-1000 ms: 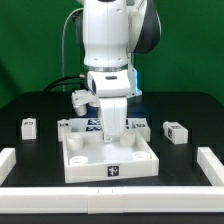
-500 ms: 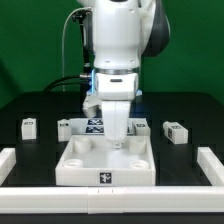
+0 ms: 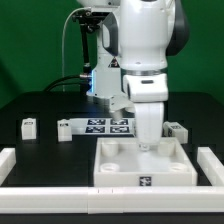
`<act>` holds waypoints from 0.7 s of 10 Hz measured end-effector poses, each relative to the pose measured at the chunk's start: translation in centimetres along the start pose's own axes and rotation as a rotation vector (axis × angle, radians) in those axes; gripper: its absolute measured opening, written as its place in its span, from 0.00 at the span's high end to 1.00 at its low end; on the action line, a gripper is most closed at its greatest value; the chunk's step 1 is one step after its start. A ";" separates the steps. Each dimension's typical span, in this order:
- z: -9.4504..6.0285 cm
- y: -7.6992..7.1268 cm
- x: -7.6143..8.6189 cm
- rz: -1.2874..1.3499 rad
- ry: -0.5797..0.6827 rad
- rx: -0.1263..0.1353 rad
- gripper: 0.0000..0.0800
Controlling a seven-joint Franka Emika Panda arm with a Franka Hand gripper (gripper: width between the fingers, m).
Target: Assemble one leg
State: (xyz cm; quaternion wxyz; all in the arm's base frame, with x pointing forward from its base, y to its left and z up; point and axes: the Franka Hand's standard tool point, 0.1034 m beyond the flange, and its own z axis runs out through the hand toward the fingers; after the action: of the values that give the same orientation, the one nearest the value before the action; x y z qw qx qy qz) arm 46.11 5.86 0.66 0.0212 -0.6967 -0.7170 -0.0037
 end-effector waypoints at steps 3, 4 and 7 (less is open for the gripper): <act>0.0 1.7 2.0 -0.020 0.016 -0.006 0.92; 0.0 2.2 2.1 -0.009 0.013 0.001 0.92; 0.0 2.5 2.1 0.006 0.013 -0.001 0.92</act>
Offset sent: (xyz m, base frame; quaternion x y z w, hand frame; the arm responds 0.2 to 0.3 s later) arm 0.0222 0.0174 -0.0001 0.0298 0.0013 0.0009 0.9996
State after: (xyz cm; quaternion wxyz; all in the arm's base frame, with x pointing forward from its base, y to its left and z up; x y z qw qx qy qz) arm 48.57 8.01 0.68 0.0257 -0.6990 -0.7146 -0.0084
